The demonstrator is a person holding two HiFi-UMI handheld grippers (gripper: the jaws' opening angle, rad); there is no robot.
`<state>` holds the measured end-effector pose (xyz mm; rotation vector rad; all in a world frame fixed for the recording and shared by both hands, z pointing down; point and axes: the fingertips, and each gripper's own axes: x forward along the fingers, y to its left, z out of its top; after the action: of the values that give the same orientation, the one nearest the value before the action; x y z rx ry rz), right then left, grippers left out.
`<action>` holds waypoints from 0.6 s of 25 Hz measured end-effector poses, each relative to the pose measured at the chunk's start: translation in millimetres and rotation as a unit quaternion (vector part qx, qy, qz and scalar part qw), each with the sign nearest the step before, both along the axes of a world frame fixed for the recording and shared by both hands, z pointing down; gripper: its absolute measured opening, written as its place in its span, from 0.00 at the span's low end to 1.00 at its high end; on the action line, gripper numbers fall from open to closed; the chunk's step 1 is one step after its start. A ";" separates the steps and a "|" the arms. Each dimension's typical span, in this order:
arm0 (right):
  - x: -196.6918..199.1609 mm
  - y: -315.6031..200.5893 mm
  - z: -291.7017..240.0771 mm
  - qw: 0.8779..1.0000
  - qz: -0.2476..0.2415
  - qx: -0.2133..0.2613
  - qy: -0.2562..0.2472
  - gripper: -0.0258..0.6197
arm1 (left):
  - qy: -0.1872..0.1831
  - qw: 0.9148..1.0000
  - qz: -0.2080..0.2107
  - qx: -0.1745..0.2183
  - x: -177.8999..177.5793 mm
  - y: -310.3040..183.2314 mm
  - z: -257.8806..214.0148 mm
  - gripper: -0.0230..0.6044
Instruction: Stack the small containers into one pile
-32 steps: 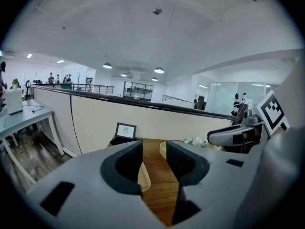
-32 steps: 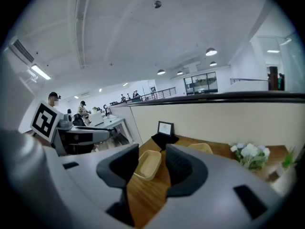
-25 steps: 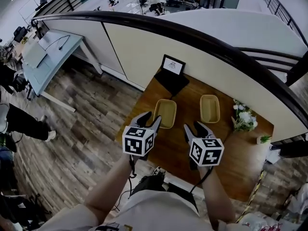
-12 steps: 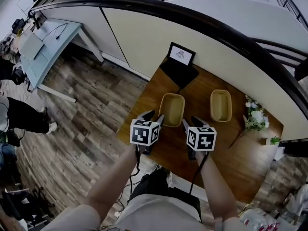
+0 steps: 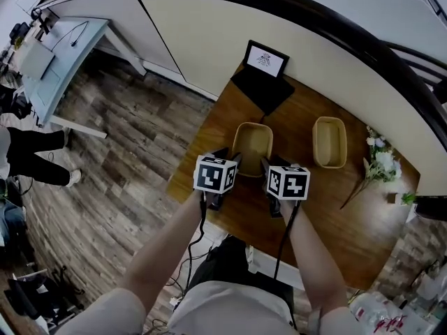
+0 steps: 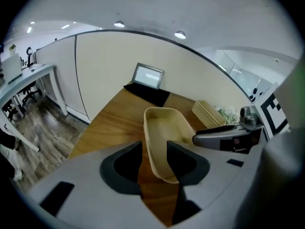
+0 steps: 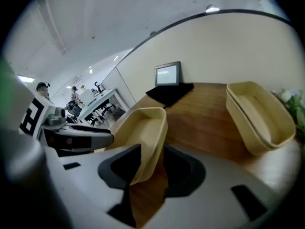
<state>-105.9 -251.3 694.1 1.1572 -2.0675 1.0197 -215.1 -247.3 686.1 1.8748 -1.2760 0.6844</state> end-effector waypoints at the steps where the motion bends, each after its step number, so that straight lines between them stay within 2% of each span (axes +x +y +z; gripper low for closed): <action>1: 0.2 0.2 3.2 1.000 0.000 -0.001 0.002 0.26 | 0.002 1.000 0.002 -0.004 0.6 0.5 3.7 0.30; 3: 0.6 1.4 6.5 1.000 0.003 -0.002 0.000 0.18 | 0.007 1.000 0.011 -0.012 3.4 2.7 8.9 0.26; 4: 0.6 2.0 6.7 1.000 0.005 -0.002 -0.002 0.16 | 0.008 1.000 0.014 -0.014 4.6 3.8 9.8 0.25; 8: 6.0 5.9 0.9 1.000 0.016 -0.001 0.000 0.13 | 0.012 1.000 0.006 -0.005 4.9 7.2 0.9 0.11; 15: 30.7 16.3 -50.8 0.999 0.032 0.038 0.004 0.12 | 0.031 0.999 0.030 0.028 29.1 18.6 -48.6 0.10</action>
<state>-75.2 -235.0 643.3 1.2715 -2.0912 0.9706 -186.0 -228.6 637.6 1.9718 -1.2147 0.6242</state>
